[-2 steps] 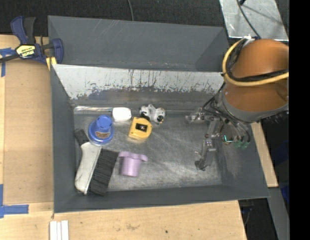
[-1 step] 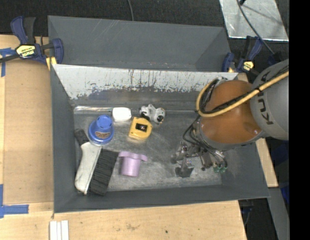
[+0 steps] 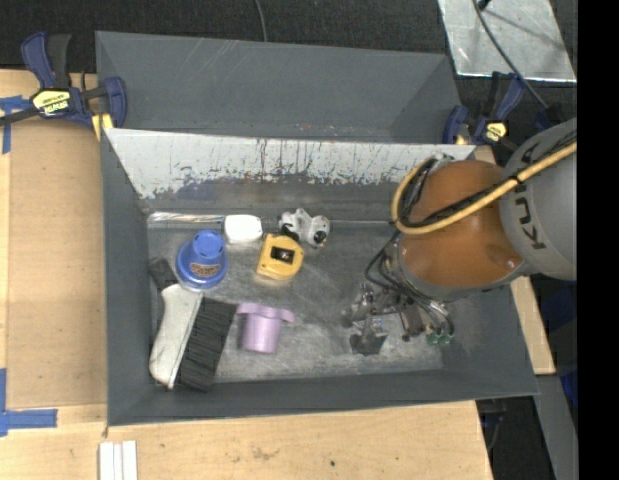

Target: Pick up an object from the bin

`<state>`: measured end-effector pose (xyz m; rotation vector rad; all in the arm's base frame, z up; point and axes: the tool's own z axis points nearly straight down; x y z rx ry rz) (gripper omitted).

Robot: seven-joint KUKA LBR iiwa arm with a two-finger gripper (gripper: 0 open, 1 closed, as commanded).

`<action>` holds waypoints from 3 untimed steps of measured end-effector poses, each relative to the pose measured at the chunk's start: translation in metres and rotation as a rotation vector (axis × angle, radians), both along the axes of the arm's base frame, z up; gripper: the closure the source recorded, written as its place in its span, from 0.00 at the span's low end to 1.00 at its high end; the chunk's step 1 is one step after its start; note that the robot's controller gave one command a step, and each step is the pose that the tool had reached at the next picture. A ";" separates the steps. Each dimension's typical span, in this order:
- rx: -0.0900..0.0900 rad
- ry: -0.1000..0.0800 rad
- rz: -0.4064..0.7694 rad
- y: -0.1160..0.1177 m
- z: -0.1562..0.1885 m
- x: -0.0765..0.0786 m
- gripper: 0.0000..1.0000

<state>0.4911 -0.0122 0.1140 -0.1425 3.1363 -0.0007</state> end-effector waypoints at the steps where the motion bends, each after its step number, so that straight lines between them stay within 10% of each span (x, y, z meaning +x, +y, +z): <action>1: 0.000 -0.002 0.104 0.006 0.146 0.016 1.00; 2: 0.000 -0.002 0.103 0.006 0.146 0.016 0.00; 3: 0.000 -0.002 0.103 0.006 0.146 0.016 0.00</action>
Offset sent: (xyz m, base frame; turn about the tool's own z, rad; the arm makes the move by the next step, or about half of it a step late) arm 0.0000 0.0000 0.0000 0.0000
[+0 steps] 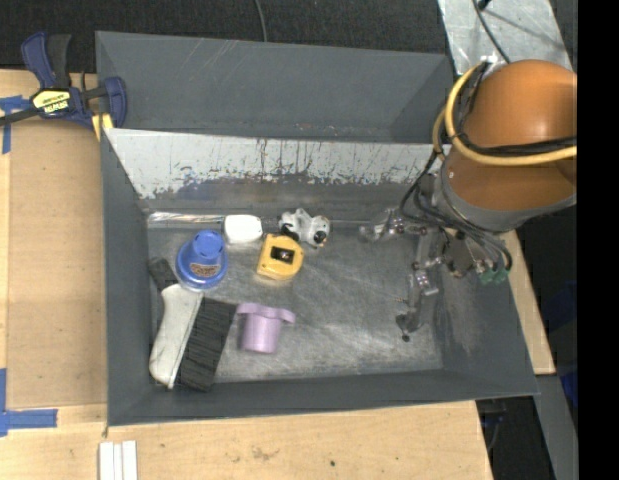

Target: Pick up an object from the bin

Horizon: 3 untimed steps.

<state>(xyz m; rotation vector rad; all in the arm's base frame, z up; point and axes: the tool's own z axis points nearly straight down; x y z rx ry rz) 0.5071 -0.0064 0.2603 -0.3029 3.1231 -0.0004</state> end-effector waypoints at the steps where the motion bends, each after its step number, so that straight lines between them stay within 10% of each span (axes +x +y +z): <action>1: 0.001 0.002 0.037 0.076 -0.101 0.006 1.00; 2: 0.001 0.001 0.037 0.076 -0.101 0.007 0.00; 3: 0.001 0.001 0.037 0.076 -0.101 0.007 0.00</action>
Offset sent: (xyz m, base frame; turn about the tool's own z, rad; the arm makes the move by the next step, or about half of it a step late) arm 0.0000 0.0000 0.0000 0.0000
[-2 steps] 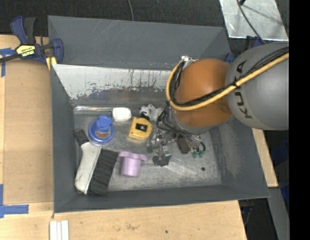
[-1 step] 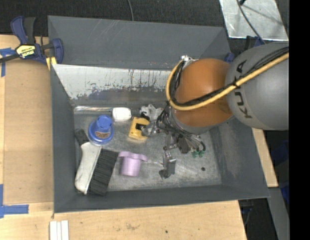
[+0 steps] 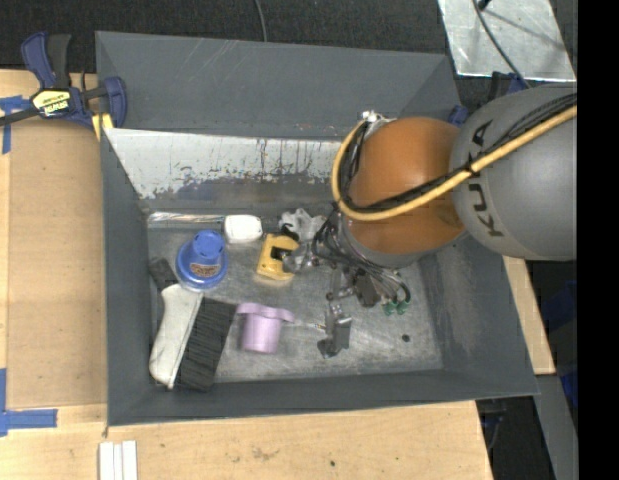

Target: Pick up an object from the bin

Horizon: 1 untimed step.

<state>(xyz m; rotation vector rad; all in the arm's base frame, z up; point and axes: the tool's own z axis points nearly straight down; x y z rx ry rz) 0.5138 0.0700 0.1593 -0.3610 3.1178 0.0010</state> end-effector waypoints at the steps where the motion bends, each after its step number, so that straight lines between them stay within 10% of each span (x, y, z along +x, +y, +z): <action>1: 0.004 -0.014 0.015 0.028 -0.085 0.003 1.00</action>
Offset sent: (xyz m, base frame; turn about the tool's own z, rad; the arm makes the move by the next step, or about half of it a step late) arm 0.0000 0.0000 0.0000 0.0000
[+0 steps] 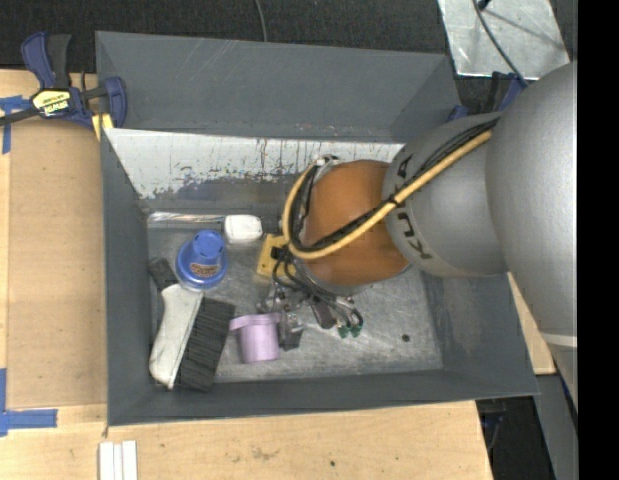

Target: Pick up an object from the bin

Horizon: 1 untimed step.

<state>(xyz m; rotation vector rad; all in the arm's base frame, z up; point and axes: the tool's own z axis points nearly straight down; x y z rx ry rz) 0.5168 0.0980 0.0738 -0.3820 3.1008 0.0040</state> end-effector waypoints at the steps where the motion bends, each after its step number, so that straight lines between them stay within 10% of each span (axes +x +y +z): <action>1: 0.000 0.000 0.000 0.000 0.000 0.000 1.00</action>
Offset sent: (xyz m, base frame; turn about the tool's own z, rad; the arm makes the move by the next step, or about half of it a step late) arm 0.0053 0.0067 0.1436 -0.2061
